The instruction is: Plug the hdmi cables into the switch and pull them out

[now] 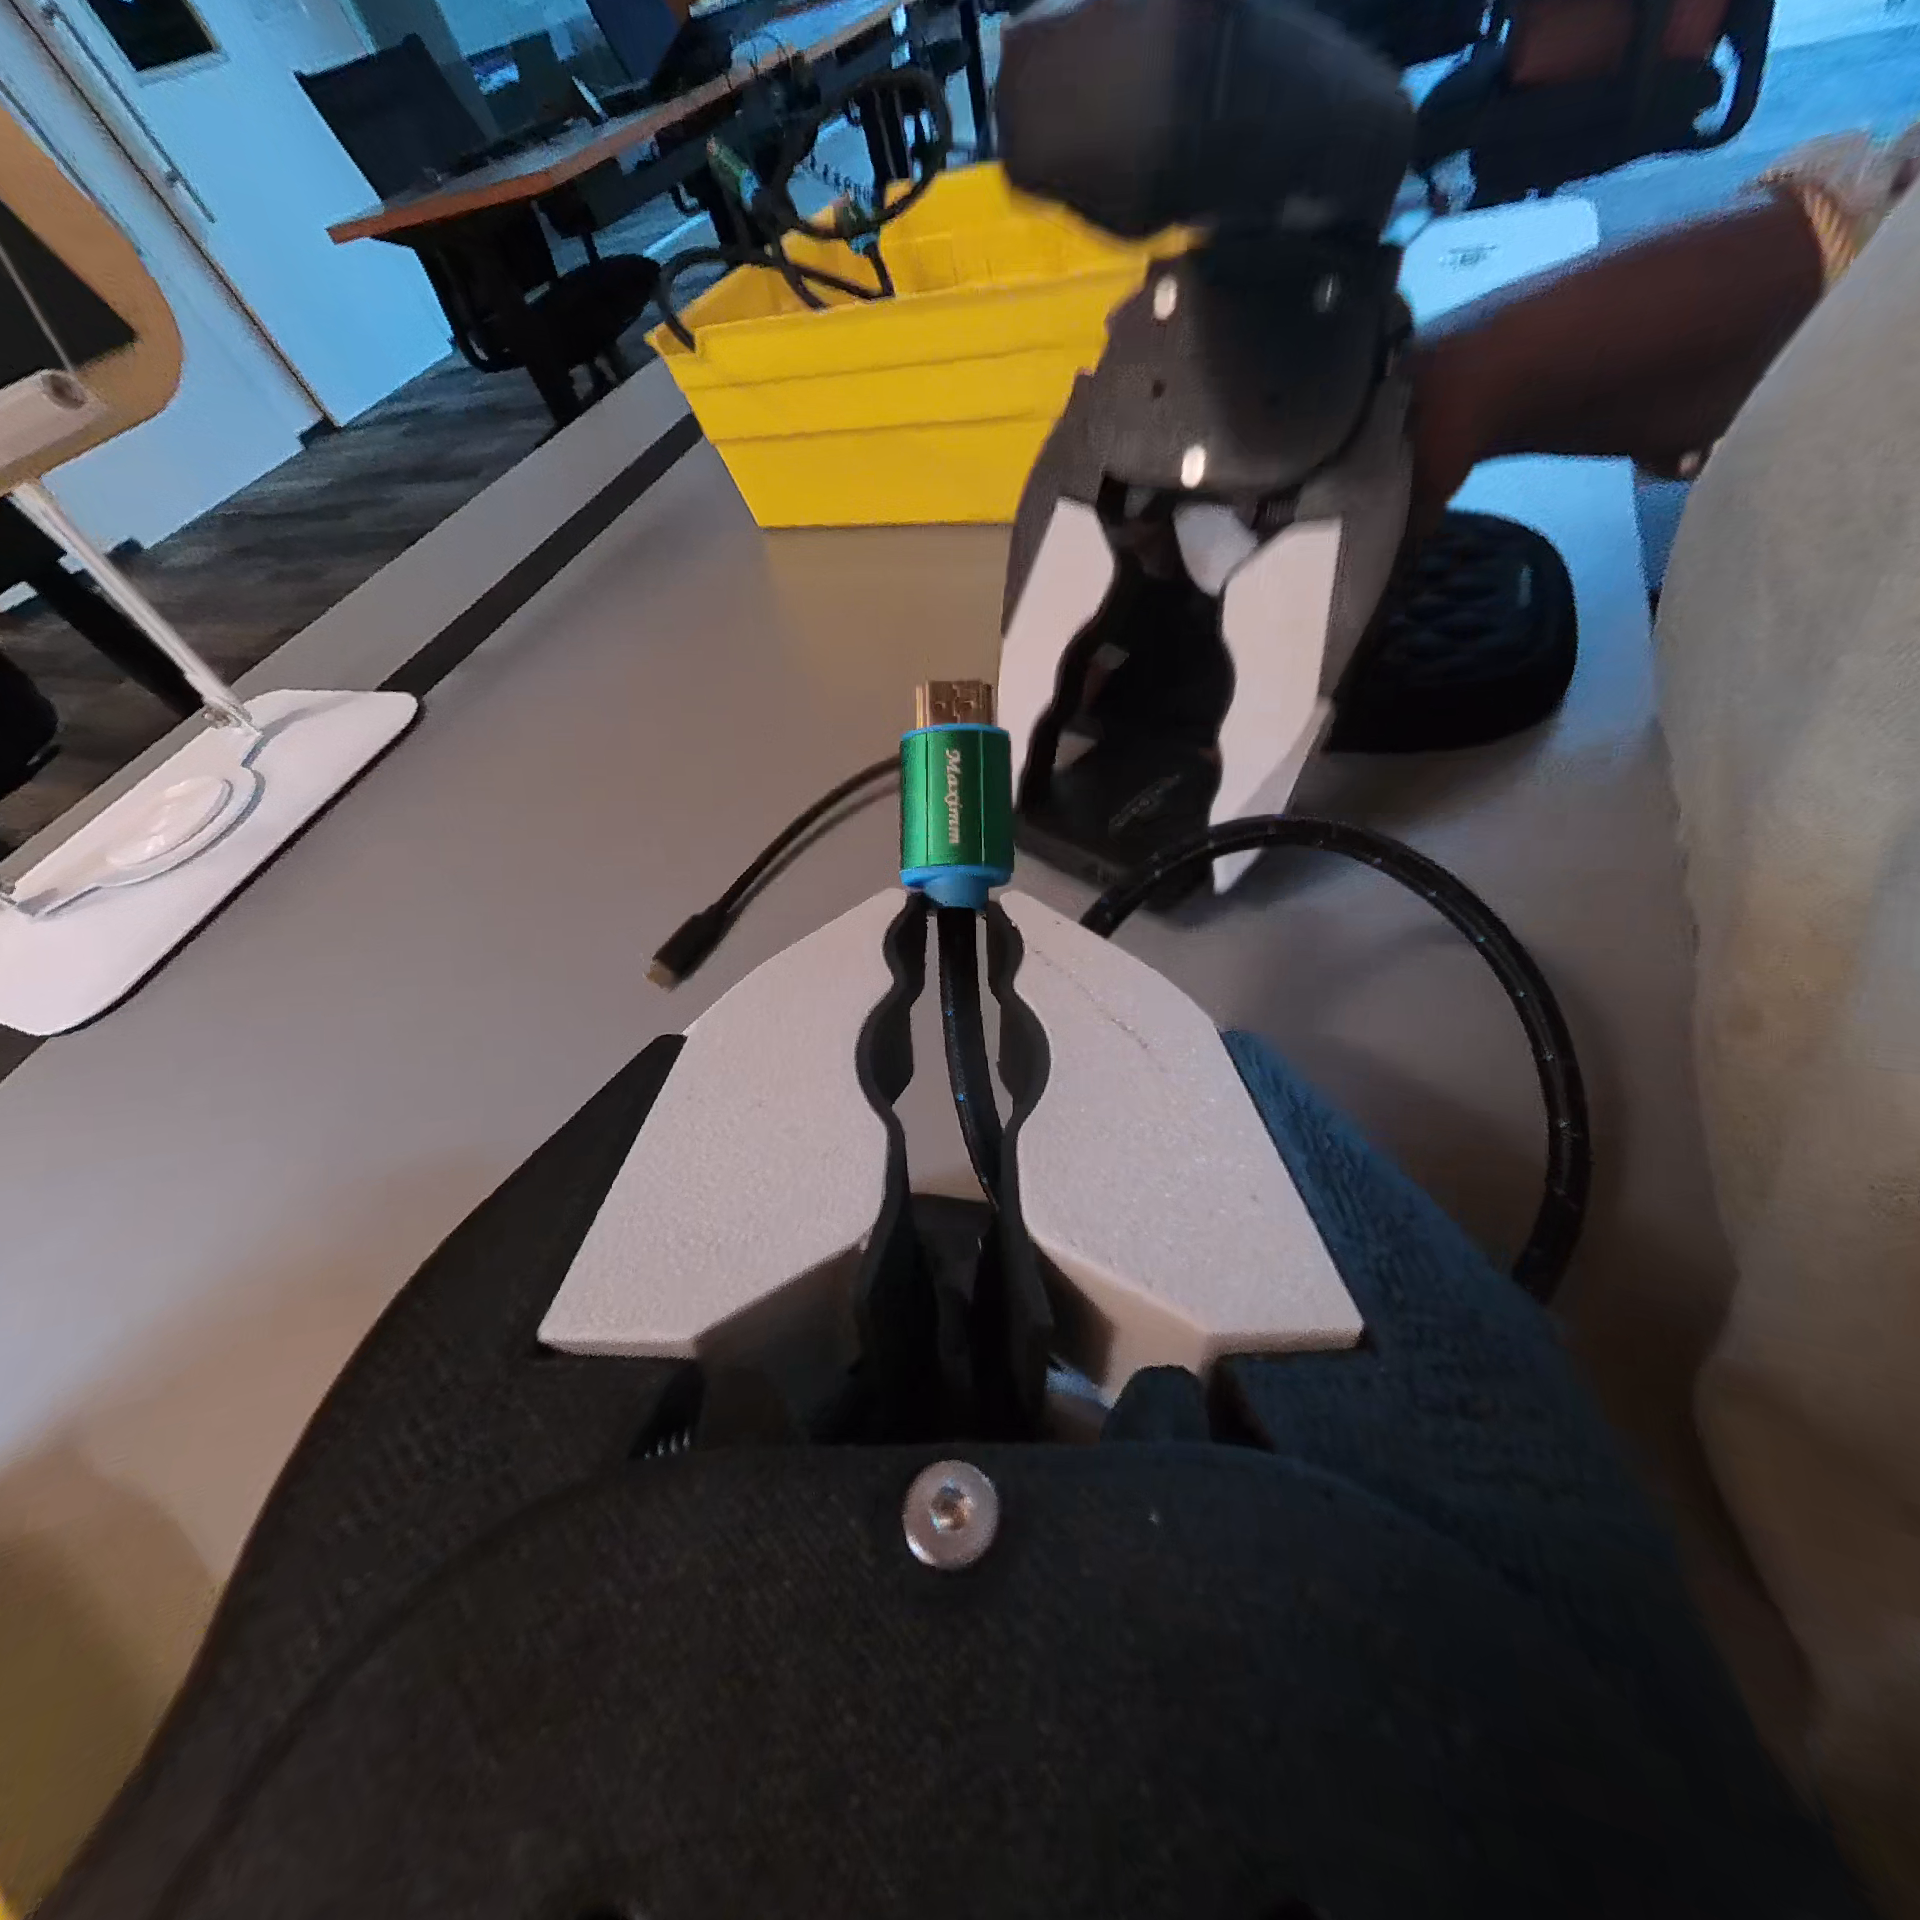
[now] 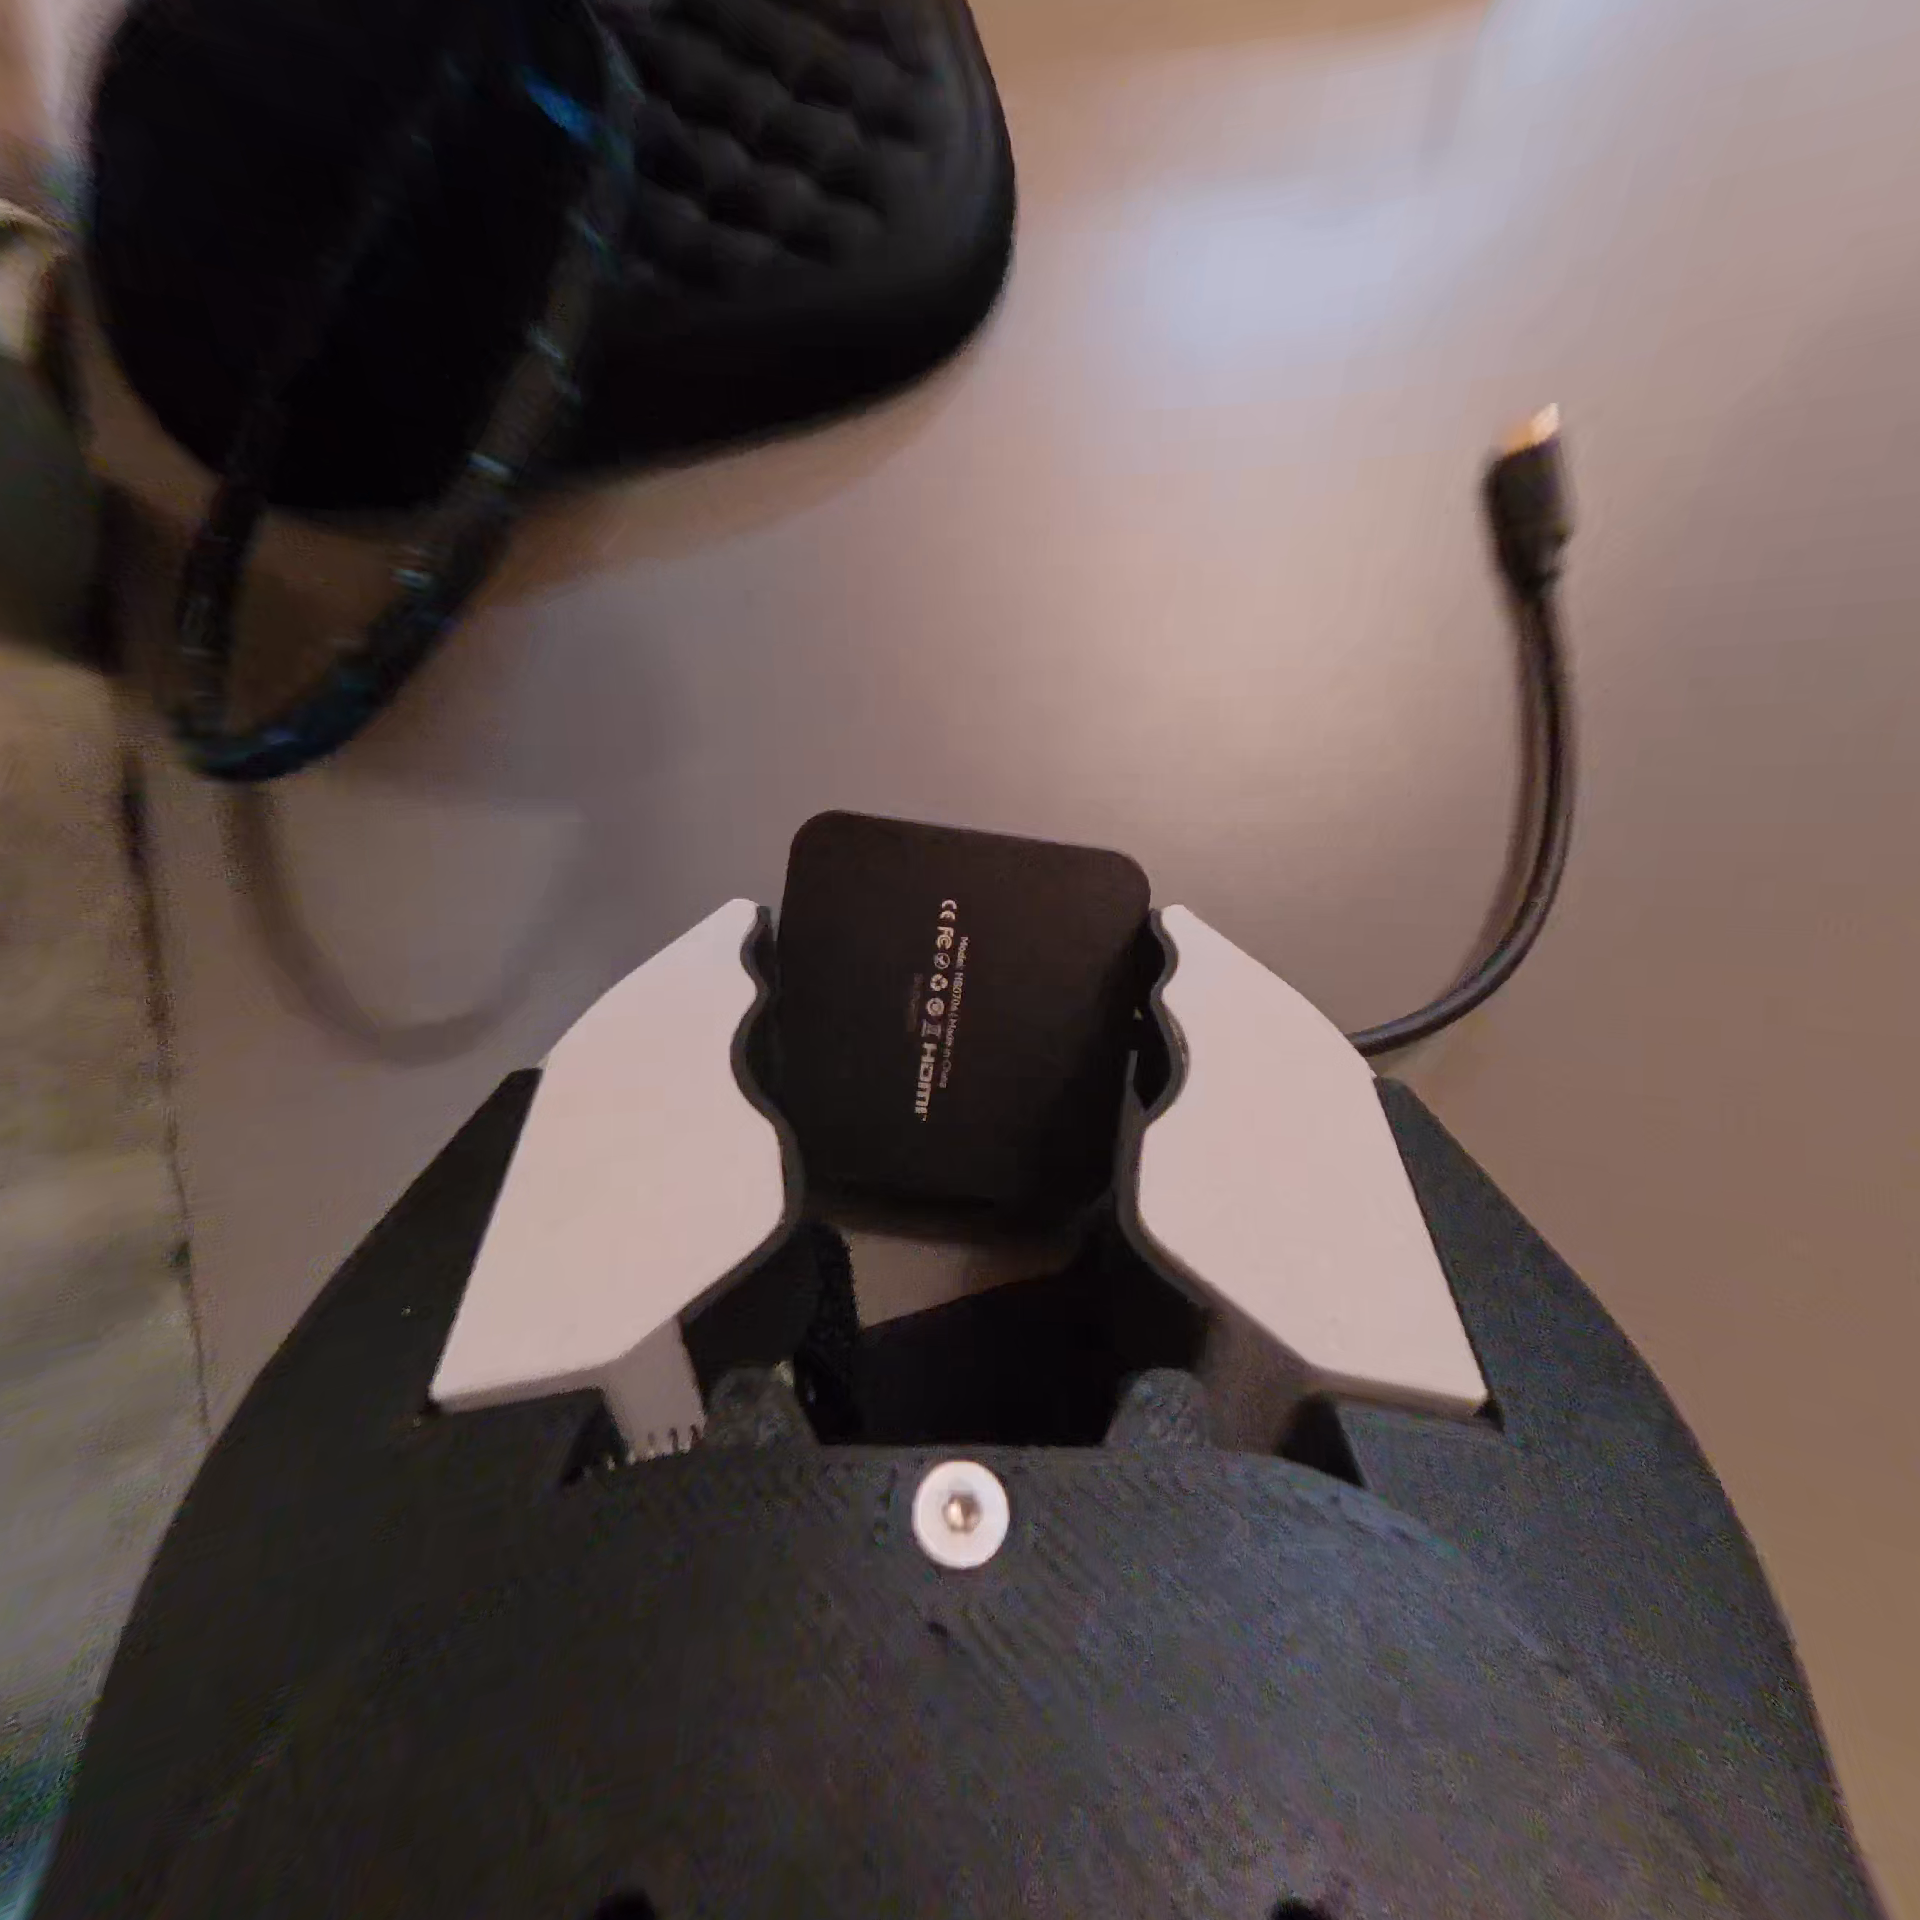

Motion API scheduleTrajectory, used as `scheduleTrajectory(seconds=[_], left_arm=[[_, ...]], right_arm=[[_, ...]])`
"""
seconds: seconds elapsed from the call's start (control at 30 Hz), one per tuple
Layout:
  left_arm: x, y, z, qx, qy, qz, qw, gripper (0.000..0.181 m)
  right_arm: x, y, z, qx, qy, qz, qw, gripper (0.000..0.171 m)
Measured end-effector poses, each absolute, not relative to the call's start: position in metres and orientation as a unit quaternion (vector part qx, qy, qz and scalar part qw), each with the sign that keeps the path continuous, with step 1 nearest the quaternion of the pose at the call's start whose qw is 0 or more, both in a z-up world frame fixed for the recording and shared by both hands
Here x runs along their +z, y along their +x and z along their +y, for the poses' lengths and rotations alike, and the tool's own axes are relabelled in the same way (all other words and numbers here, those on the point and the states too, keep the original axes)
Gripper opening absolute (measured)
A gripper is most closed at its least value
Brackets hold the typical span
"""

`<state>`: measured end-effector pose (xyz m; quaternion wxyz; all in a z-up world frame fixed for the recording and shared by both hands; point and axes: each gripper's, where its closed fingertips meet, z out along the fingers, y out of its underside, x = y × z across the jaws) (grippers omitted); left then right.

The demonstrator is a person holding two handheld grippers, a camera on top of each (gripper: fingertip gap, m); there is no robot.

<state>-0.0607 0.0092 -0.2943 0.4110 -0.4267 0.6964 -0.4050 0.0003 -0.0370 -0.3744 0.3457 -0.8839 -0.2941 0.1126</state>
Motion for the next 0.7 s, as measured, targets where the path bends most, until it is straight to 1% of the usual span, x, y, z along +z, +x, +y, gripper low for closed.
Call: scheduleTrajectory(seconds=[0.07, 0.13, 0.2, 0.3, 0.43, 0.57, 0.7], left_arm=[[-0.303, -0.058, 0.007, -0.367, -0.424, 0.722, 0.405, 0.011], [-0.315, -0.054, 0.002, -0.322, -0.414, 0.756, 0.392, 0.011], [-0.323, -0.048, -0.010, -0.307, -0.392, 0.779, 0.382, 0.011], [-0.327, -0.041, -0.028, -0.322, -0.368, 0.794, 0.361, 0.011], [-0.330, -0.035, -0.033, -0.303, -0.362, 0.807, 0.355, 0.011], [-0.331, -0.034, -0.039, -0.309, -0.357, 0.813, 0.340, 0.011], [-0.335, -0.033, -0.040, -0.280, -0.347, 0.825, 0.347, 0.011]], right_arm=[[-0.351, 0.001, -0.038, 0.141, -0.849, -0.311, 0.403, 0.068], [-0.336, 0.006, -0.043, 0.135, -0.829, -0.346, 0.419, 0.067], [-0.330, 0.012, -0.049, 0.099, -0.822, -0.389, 0.403, 0.068], [-0.329, 0.014, -0.057, 0.062, -0.815, -0.445, 0.364, 0.068], [-0.335, 0.014, -0.063, 0.026, -0.808, -0.496, 0.318, 0.068], [-0.332, 0.008, -0.064, 0.028, -0.793, -0.521, 0.314, 0.068], [-0.332, 0.009, -0.063, 0.036, -0.790, -0.526, 0.313, 0.068]])
